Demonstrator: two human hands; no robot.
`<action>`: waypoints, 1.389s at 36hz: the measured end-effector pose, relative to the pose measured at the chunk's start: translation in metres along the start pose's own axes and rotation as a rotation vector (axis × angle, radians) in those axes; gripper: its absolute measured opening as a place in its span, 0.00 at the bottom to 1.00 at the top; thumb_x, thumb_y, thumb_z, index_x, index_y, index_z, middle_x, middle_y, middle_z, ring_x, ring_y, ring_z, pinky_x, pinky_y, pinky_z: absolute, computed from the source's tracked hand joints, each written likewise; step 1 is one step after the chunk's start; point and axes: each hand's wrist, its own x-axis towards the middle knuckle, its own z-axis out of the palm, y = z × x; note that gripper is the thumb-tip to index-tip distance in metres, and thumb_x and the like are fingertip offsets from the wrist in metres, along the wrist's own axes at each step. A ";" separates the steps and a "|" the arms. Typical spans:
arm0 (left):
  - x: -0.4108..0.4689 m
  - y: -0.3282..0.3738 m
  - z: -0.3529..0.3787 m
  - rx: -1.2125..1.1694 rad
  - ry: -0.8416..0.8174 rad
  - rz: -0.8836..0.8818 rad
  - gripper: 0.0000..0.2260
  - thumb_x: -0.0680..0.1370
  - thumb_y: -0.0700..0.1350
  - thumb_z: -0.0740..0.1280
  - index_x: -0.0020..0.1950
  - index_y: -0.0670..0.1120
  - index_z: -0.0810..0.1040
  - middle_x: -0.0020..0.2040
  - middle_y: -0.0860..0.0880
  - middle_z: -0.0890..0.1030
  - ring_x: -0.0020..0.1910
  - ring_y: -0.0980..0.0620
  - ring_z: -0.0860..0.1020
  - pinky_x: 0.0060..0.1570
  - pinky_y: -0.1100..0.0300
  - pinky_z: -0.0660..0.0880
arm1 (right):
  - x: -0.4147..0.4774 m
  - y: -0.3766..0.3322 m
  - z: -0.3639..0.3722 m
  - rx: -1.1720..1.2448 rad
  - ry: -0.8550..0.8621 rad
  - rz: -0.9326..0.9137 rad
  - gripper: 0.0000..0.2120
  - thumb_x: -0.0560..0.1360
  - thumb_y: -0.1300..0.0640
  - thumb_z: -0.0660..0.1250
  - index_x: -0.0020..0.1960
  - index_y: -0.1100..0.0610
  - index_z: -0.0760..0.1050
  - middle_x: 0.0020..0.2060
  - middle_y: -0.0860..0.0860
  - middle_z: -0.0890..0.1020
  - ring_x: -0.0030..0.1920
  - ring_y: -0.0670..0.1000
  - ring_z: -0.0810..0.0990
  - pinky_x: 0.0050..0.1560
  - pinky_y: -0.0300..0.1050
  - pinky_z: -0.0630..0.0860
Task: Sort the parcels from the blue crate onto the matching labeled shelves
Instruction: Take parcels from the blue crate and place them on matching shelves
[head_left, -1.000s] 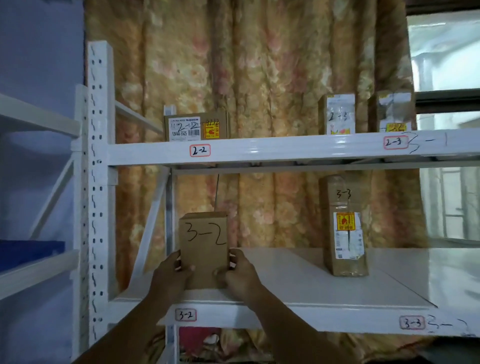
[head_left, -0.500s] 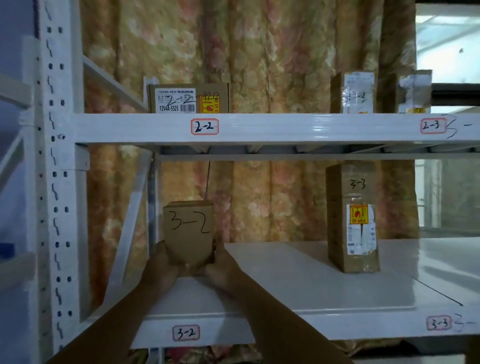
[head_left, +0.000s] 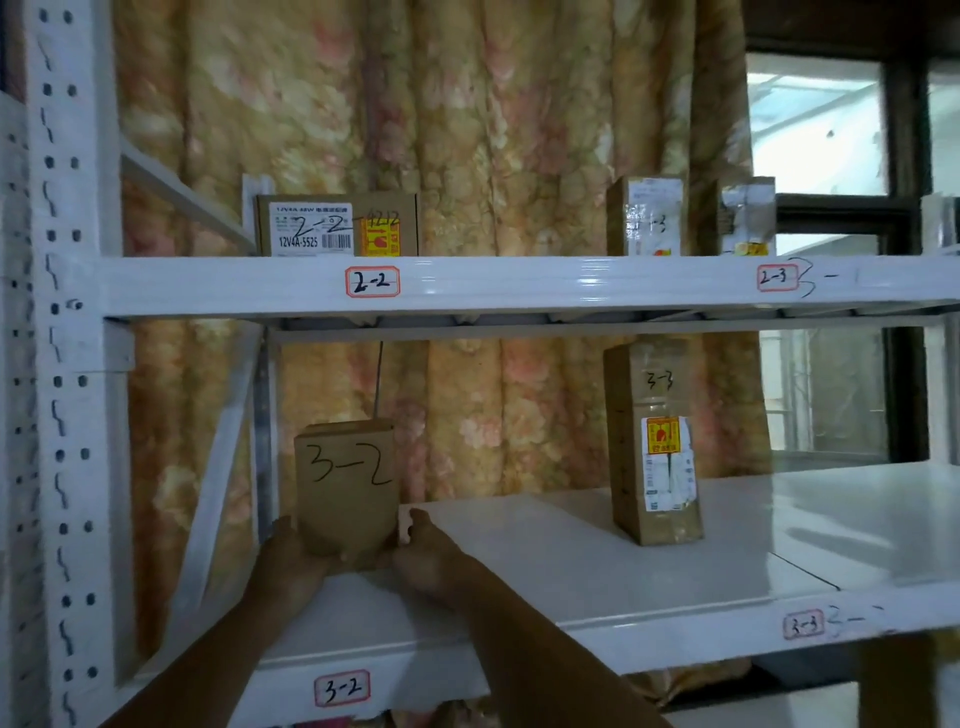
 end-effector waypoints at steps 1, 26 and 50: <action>-0.003 0.001 -0.001 0.167 0.042 -0.003 0.18 0.72 0.30 0.75 0.61 0.33 0.77 0.58 0.35 0.79 0.58 0.33 0.78 0.47 0.55 0.76 | -0.004 0.000 -0.004 -0.017 0.003 0.021 0.49 0.77 0.48 0.73 0.84 0.58 0.44 0.79 0.59 0.65 0.72 0.59 0.72 0.69 0.49 0.74; -0.260 0.141 0.168 1.213 -0.233 0.193 0.30 0.84 0.64 0.50 0.80 0.48 0.64 0.80 0.44 0.63 0.78 0.43 0.63 0.76 0.49 0.60 | -0.306 0.058 -0.181 -1.011 0.255 0.014 0.33 0.84 0.35 0.49 0.80 0.55 0.63 0.76 0.58 0.70 0.74 0.61 0.69 0.71 0.56 0.68; -0.452 0.226 0.183 1.291 -0.263 0.326 0.29 0.84 0.64 0.47 0.79 0.52 0.66 0.79 0.48 0.66 0.77 0.46 0.64 0.76 0.48 0.58 | -0.541 0.016 -0.195 -1.019 0.359 0.068 0.32 0.84 0.35 0.50 0.79 0.54 0.64 0.77 0.54 0.69 0.77 0.58 0.66 0.75 0.56 0.64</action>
